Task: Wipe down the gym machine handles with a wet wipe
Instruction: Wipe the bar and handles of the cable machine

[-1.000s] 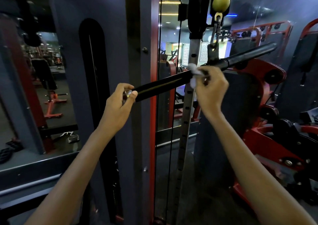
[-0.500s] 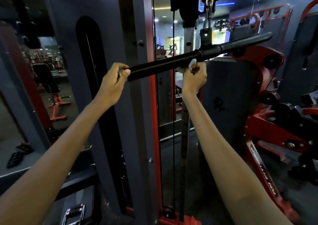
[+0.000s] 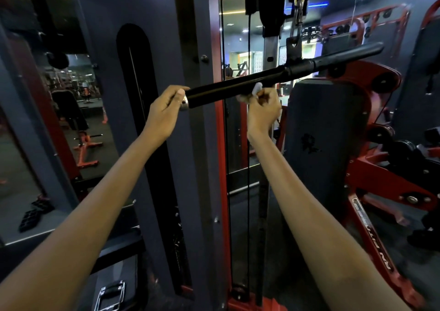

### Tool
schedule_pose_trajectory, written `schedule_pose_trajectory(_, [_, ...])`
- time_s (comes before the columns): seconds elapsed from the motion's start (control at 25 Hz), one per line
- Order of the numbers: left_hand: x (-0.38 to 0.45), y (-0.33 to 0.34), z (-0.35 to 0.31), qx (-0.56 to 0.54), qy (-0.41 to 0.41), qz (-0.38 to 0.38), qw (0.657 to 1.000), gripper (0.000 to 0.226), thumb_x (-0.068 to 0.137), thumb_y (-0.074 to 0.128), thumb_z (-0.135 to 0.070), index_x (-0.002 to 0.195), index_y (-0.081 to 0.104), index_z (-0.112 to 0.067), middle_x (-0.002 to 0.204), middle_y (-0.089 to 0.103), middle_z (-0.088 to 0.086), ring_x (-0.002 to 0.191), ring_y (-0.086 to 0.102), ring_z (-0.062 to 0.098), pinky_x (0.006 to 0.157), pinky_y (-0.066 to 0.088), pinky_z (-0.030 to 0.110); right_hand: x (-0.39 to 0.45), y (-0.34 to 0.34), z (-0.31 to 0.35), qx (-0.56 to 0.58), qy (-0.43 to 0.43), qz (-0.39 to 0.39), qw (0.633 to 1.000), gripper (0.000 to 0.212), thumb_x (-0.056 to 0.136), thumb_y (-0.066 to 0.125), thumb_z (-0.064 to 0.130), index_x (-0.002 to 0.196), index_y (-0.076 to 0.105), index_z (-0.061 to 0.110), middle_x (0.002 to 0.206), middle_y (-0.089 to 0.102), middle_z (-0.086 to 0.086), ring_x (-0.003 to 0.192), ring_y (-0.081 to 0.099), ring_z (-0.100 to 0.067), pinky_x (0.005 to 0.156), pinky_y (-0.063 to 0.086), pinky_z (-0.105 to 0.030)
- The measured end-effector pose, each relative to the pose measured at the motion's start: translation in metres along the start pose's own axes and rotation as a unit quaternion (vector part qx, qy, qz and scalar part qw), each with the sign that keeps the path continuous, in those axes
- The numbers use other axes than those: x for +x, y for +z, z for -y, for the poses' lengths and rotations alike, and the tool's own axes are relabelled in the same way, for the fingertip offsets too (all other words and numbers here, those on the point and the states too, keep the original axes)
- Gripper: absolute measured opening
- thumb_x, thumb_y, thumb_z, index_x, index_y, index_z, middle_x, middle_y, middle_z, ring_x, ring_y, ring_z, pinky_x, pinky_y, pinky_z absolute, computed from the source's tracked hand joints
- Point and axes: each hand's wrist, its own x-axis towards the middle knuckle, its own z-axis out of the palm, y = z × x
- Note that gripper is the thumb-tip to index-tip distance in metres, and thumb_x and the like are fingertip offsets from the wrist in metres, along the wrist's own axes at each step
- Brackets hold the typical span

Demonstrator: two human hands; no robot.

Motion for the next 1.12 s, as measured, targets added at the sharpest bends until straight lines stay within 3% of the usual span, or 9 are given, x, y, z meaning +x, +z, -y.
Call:
schedule_pose_trajectory(0.16, [0.003, -0.005, 0.005, -0.047, -0.021, 0.002, 0.999, 0.032, 0.104, 0.029, -0.025, 0.108, 0.061, -0.022, 0.101, 0.059, -0.005, 0.083, 0.052, -0.001, 0.076, 0.040, 0.013, -0.034, 0.020, -0.002, -0.004, -0.018, 0.027, 0.999, 0.032, 0.088, 0.063, 0.016, 0.063, 0.046, 0.025, 0.064, 0.052, 0.008, 0.064, 0.055, -0.016, 0.065, 0.053, -0.039])
schedule_pose_trajectory(0.24, [0.003, -0.007, 0.003, -0.058, -0.023, -0.001, 0.998, 0.037, 0.104, 0.026, -0.029, 0.111, 0.061, -0.023, 0.102, 0.061, -0.005, 0.085, 0.053, 0.000, 0.077, 0.040, 0.013, -0.051, 0.029, 0.003, 0.020, -0.019, 0.032, 0.999, 0.033, 0.087, 0.064, 0.013, 0.063, 0.046, 0.026, 0.062, 0.051, 0.010, 0.060, 0.052, -0.007, 0.063, 0.052, -0.034])
schedule_pose_trajectory(0.36, [0.004, -0.009, 0.001, -0.063, -0.024, -0.005, 0.998, 0.040, 0.105, 0.023, -0.030, 0.115, 0.060, -0.022, 0.103, 0.061, -0.008, 0.086, 0.055, -0.003, 0.078, 0.041, 0.012, -0.074, 0.040, 0.011, 0.055, -0.022, 0.058, 0.997, 0.028, 0.088, 0.063, 0.013, 0.064, 0.049, 0.019, 0.061, 0.050, 0.008, 0.054, 0.047, 0.002, 0.057, 0.043, -0.014])
schedule_pose_trajectory(0.64, [0.001, -0.011, 0.001, -0.094, -0.006, 0.016, 0.995, 0.041, 0.105, 0.020, -0.028, 0.122, 0.055, -0.014, 0.100, 0.061, 0.003, 0.086, 0.058, 0.003, 0.074, 0.047, 0.015, -0.115, 0.042, 0.024, 0.058, -0.093, 0.191, 0.975, 0.012, 0.082, 0.061, -0.005, 0.079, 0.059, 0.006, 0.071, 0.057, 0.008, 0.065, 0.055, -0.002, 0.063, 0.048, -0.018])
schedule_pose_trajectory(0.76, [-0.002, -0.009, 0.008, -0.086, 0.009, 0.035, 0.996, 0.041, 0.105, 0.019, -0.025, 0.123, 0.054, -0.015, 0.113, 0.058, 0.003, 0.096, 0.054, 0.004, 0.082, 0.041, 0.013, -0.091, 0.025, 0.022, 0.030, -0.127, 0.094, 0.987, 0.004, 0.085, 0.062, 0.008, 0.082, 0.061, 0.010, 0.077, 0.058, -0.002, 0.068, 0.054, -0.012, 0.063, 0.047, -0.025])
schedule_pose_trajectory(0.84, [-0.005, -0.004, 0.009, -0.088, -0.003, 0.047, 0.995, 0.041, 0.105, 0.018, -0.028, 0.121, 0.055, -0.021, 0.113, 0.058, -0.002, 0.094, 0.053, 0.001, 0.077, 0.039, 0.010, -0.069, 0.018, 0.021, -0.026, -0.155, 0.031, 0.987, 0.011, 0.082, 0.058, 0.001, 0.090, 0.065, 0.006, 0.087, 0.057, -0.006, 0.074, 0.053, -0.006, 0.068, 0.048, -0.022])
schedule_pose_trajectory(0.92, [-0.007, 0.001, 0.010, -0.100, -0.009, 0.046, 0.994, 0.040, 0.105, 0.019, -0.028, 0.121, 0.055, -0.022, 0.113, 0.058, -0.004, 0.095, 0.054, 0.001, 0.076, 0.041, 0.011, -0.067, 0.020, 0.023, -0.089, -0.216, 0.061, 0.970, 0.025, 0.080, 0.057, -0.005, 0.103, 0.066, 0.002, 0.090, 0.055, -0.010, 0.075, 0.049, 0.001, 0.071, 0.047, -0.014])
schedule_pose_trajectory(1.04, [-0.007, 0.006, 0.013, -0.127, -0.004, 0.033, 0.991, 0.040, 0.104, 0.021, -0.031, 0.123, 0.055, -0.021, 0.116, 0.060, -0.002, 0.103, 0.056, 0.008, 0.079, 0.043, 0.016, -0.079, 0.022, 0.022, -0.168, -0.340, 0.172, 0.909, 0.036, 0.078, 0.055, -0.010, 0.112, 0.064, 0.000, 0.083, 0.053, -0.013, 0.071, 0.042, -0.002, 0.069, 0.036, -0.006])
schedule_pose_trajectory(1.12, [-0.004, 0.005, 0.014, -0.152, -0.029, 0.026, 0.988, 0.043, 0.102, 0.020, -0.040, 0.123, 0.055, -0.025, 0.118, 0.060, 0.000, 0.105, 0.056, 0.013, 0.081, 0.043, 0.022, -0.061, 0.016, 0.028, -0.204, -0.361, 0.157, 0.896, 0.033, 0.077, 0.056, -0.010, 0.107, 0.067, 0.000, 0.081, 0.054, -0.015, 0.070, 0.044, -0.007, 0.068, 0.035, -0.004])
